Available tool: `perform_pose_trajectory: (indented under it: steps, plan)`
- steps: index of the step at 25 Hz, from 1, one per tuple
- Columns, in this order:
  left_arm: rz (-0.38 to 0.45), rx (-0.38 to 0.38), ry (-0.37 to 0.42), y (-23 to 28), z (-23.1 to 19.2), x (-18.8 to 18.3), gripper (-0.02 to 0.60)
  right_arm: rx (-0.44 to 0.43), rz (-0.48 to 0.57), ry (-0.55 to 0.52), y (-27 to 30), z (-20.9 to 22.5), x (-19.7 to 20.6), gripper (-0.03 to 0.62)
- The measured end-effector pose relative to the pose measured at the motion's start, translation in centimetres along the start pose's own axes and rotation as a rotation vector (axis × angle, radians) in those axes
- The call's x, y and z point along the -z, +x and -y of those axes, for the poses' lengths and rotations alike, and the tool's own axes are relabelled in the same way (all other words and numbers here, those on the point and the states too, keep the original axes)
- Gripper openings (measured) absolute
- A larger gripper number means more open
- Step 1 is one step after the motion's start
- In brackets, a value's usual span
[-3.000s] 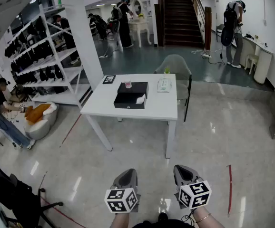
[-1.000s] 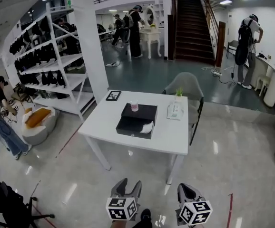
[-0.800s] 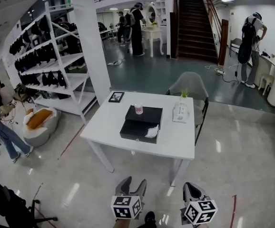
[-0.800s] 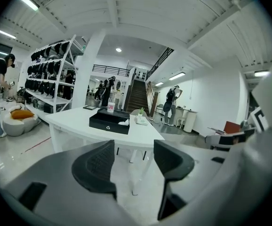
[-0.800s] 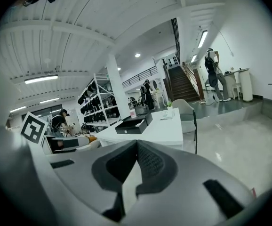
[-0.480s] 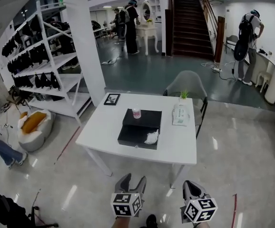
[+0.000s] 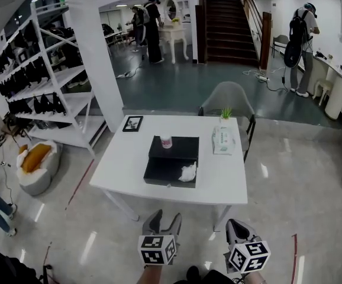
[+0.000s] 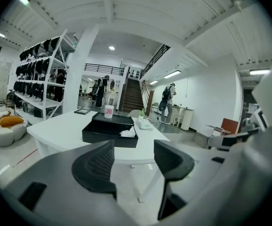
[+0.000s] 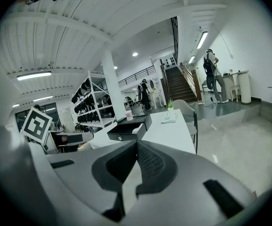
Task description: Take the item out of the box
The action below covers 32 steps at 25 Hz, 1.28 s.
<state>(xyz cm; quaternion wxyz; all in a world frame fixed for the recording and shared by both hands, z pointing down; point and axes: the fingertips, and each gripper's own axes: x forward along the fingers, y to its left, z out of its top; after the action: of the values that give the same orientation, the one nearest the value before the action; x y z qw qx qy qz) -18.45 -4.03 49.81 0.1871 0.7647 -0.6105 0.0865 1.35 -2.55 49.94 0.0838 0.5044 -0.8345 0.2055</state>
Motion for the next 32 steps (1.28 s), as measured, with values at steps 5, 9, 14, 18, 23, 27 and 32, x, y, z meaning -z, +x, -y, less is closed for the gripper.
perform_pose_trajectory:
  steps: [5,9,14,18,23,27,32]
  plan:
    - [0.003,0.004,0.010,1.1,0.0,-1.1,0.238,0.000,-0.005,-0.003,0.7,0.3,-0.5,0.000]
    - [0.006,0.003,0.020,2.7,-0.7,-2.2,0.238,-0.001,0.006,-0.006,2.6,1.0,-1.7,0.000]
    - [0.003,-0.005,0.033,5.3,-1.6,-3.7,0.238,-0.003,0.024,-0.009,5.6,2.5,-4.0,0.000]
    - [0.005,-0.016,0.032,8.0,-2.3,-4.9,0.238,-0.018,0.023,-0.010,8.5,3.7,-5.4,0.000]
    - [0.004,-0.027,0.029,11.5,-2.9,-6.4,0.238,-0.044,0.008,-0.013,12.1,5.0,-6.6,0.000]
    - [-0.008,-0.036,0.020,13.5,-3.5,-7.4,0.238,-0.062,-0.016,0.002,14.4,5.3,-7.3,0.000]
    - [-0.024,-0.038,0.035,16.0,-3.8,-8.0,0.238,-0.068,-0.034,0.016,16.6,6.5,-7.5,0.000]
